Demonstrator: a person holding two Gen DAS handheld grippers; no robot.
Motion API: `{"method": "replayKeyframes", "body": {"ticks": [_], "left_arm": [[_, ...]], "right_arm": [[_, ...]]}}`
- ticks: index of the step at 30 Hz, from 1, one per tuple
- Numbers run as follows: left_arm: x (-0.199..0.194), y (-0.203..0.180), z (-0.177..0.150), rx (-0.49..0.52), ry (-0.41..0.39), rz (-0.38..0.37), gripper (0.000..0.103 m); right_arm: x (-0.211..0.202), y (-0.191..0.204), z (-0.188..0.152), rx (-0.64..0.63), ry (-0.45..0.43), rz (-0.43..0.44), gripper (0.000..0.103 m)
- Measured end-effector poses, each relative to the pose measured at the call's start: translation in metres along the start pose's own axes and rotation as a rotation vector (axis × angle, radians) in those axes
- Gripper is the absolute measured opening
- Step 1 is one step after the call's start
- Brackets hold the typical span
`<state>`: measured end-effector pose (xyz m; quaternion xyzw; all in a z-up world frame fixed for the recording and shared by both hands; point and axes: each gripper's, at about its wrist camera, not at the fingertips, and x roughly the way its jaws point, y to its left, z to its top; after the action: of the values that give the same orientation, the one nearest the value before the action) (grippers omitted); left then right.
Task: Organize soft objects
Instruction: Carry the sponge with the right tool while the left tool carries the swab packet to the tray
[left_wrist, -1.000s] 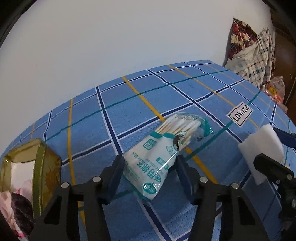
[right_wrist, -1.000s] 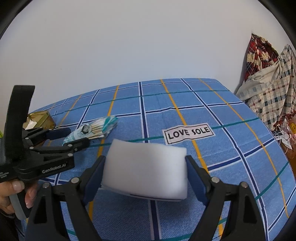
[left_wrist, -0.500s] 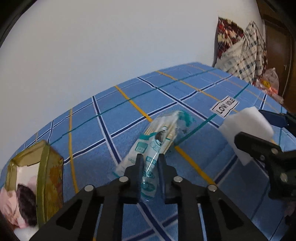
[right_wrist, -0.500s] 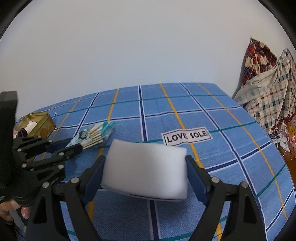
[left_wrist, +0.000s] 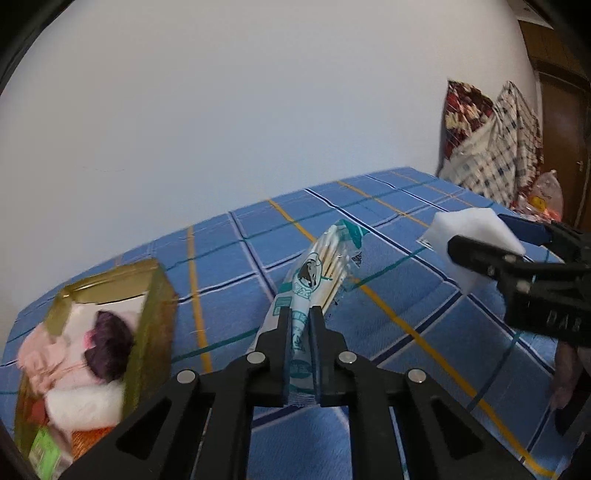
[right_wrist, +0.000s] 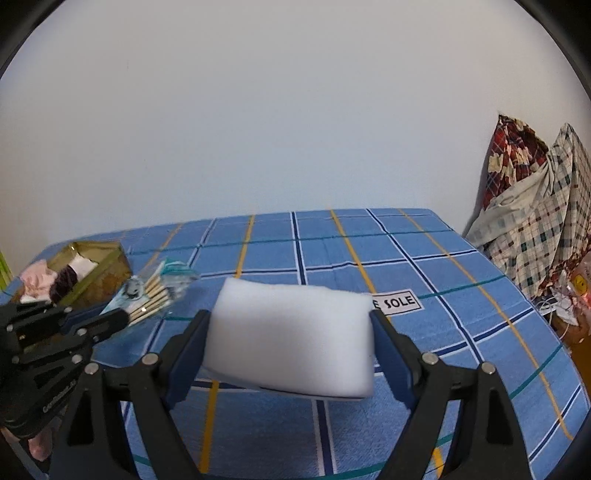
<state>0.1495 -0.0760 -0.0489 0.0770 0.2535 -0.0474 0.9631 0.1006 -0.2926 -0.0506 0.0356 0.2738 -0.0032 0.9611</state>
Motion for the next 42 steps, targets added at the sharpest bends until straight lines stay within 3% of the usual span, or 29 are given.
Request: {"method": "replayKeyframes", "body": {"ticks": [17,42], "left_arm": [[-0.049,0.028,-0.025,-0.149,-0.123,0.044,0.01],[-0.092,0.032,-0.045,-0.177,-0.225,0.122,0.01]], "right_arm": [[-0.022,0.025,-0.002,-0.039,-0.126,0.001,0.085],[-0.041,0.061,-0.011,-0.063,-0.19,0.062,0.085]]}}
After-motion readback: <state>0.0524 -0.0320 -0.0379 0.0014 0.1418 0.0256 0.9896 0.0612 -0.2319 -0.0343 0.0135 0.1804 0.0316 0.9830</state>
